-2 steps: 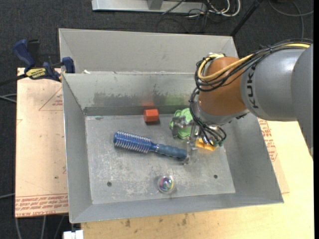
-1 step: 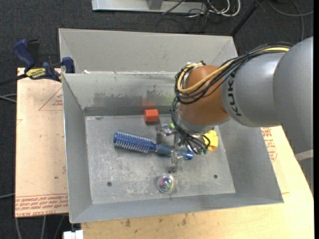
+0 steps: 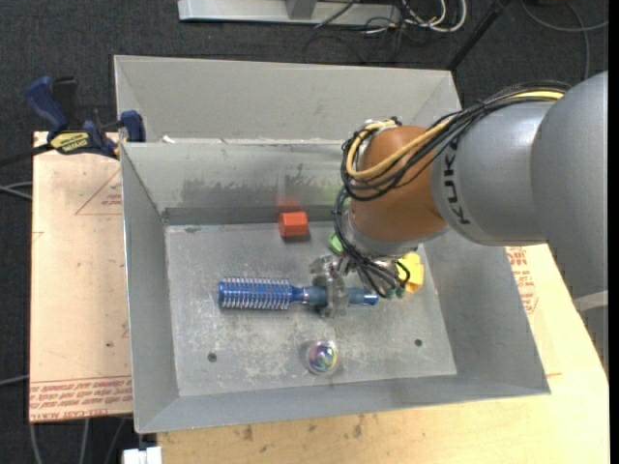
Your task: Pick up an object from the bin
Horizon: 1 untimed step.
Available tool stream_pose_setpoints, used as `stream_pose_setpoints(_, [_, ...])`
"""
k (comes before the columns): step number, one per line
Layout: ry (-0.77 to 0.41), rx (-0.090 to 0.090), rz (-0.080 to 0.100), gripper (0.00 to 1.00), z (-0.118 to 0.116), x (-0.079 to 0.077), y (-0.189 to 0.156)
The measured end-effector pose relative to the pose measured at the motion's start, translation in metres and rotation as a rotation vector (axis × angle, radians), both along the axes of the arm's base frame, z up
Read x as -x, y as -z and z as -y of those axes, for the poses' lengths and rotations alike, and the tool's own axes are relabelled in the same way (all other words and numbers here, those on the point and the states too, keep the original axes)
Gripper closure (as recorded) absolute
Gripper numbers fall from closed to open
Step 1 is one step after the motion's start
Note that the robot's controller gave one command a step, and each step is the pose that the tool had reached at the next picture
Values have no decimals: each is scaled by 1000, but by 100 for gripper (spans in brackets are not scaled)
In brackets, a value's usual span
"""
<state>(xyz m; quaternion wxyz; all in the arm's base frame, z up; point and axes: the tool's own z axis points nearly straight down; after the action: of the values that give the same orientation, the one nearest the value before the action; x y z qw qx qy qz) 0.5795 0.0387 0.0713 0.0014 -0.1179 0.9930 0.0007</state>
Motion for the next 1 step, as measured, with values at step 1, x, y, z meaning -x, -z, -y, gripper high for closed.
stream_pose_setpoints(1, [-22,1,8,100,1,-6,-102])
